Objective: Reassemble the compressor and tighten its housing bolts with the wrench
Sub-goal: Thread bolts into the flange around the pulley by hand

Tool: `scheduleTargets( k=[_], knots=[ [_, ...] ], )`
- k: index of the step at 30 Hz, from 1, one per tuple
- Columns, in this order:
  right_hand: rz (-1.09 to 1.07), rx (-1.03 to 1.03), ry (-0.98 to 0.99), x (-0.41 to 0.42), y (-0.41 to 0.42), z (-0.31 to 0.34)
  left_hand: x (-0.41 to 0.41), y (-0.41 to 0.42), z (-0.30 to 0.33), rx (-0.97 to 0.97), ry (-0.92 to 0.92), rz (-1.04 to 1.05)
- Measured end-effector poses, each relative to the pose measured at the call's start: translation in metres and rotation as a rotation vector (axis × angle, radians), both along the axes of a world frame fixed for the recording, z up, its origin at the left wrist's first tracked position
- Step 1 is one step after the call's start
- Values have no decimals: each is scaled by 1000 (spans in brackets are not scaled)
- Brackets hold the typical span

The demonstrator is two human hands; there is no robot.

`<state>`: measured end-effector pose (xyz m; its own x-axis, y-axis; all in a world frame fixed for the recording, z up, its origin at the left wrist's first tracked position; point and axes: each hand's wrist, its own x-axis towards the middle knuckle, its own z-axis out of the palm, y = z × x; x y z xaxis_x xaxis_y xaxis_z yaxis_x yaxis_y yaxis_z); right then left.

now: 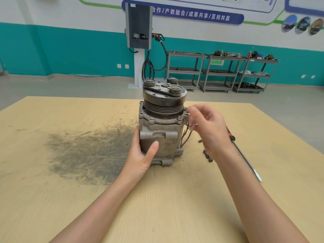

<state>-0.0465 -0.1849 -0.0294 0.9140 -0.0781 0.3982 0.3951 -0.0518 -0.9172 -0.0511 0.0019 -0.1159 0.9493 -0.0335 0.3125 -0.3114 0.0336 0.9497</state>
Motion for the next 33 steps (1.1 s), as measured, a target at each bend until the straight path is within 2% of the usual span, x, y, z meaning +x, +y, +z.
scheduleTargets(
  k=[2, 5, 9, 11, 23, 29, 33],
  knots=[
    [-153, -142, 42, 6, -29, 3, 1, 1, -1, -4, 11, -6],
    [-432, -512, 218, 14, -80, -9, 1, 1, -2, -8, 17, -9],
    [-459, -966, 604, 19, -115, -39, 1, 2, -1, 2, 20, -15],
    [-484, -1092, 695, 21, -116, -46, 2, 2, -2, 7, 20, -21],
    [-594, -1182, 689, 22, -100, -48, 3, 2, -3, 21, 23, -16],
    [-555, -1210, 588, 24, -79, -57, 2, 3, -4, 27, 40, -8],
    [-492, -1147, 539, 29, -71, -62, 4, 4, -7, 46, 48, 2]
  ],
)
